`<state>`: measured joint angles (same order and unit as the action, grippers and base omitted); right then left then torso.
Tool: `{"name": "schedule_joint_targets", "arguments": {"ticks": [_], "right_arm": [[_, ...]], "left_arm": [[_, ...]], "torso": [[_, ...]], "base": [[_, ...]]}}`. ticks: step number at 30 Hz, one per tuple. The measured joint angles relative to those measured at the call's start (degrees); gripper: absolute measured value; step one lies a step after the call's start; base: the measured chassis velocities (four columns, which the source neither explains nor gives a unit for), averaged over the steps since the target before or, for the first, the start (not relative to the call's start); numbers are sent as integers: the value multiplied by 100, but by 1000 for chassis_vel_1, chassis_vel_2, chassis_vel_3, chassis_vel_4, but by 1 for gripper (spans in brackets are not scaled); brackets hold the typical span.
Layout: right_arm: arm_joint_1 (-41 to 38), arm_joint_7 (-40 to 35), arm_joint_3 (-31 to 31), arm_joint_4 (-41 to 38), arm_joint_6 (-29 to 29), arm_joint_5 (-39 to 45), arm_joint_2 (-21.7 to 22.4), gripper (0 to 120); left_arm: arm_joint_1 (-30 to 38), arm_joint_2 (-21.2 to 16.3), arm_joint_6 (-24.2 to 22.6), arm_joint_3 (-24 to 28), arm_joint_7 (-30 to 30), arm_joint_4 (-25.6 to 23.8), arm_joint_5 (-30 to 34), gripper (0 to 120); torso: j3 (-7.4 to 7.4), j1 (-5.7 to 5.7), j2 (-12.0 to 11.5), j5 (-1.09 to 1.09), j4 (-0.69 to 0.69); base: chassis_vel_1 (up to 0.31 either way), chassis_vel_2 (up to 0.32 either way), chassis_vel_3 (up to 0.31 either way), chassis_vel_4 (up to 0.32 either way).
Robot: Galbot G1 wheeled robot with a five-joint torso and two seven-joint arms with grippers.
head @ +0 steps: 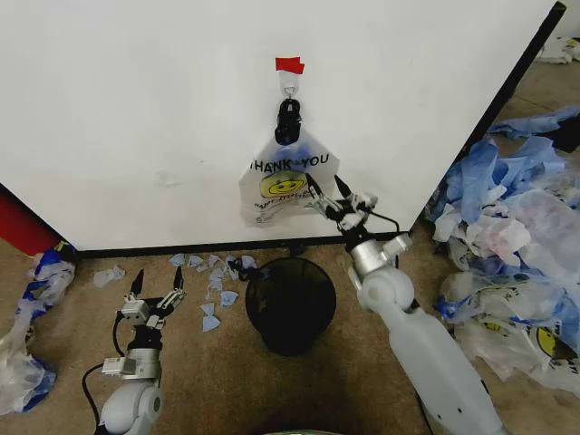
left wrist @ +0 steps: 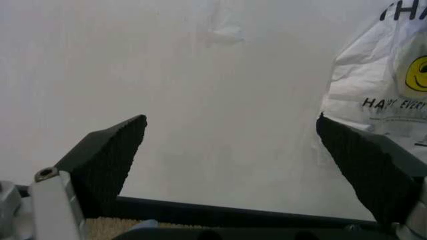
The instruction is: Pick up the garbage bag from the wall and place it over the trash bin.
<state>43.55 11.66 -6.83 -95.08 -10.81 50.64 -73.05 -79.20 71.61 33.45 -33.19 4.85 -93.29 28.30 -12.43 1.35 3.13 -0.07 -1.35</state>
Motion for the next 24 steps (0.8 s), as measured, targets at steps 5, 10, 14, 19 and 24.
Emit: {"name": "schedule_joint_targets", "arguments": {"ticks": [5, 10, 14, 19, 24], "right_arm": [[-275, 5, 132, 136, 23, 91, -76, 100], [-673, 4, 257, 425, 39, 204, -189, 100], [-832, 15, 323, 618, 43, 250, -260, 100], [-962, 86, 403, 869, 43, 292, -402, 100], [-1135, 251, 515, 1274, 14, 335, -569, 100]], "left_arm": [[-22, 28, 3, -11, -2, -2, -37, 100], [-51, 73, 10, -31, -8, -19, -97, 100], [-79, 112, 30, -40, -13, -34, -129, 100], [-121, 140, 57, -64, -16, -38, -161, 100], [-150, 190, 77, -80, -19, -67, -198, 100]], "torso": [[0, 0, 0, 0, 0], [0, 0, 0, 0, 0], [0, 0, 0, 0, 0], [0, 0, 0, 0, 0], [0, 0, 0, 0, 0]], "base": [[0, 0, 0, 0], [0, 0, 0, 0], [0, 0, 0, 0], [0, 0, 0, 0], [0, 0, 0, 0]]}}
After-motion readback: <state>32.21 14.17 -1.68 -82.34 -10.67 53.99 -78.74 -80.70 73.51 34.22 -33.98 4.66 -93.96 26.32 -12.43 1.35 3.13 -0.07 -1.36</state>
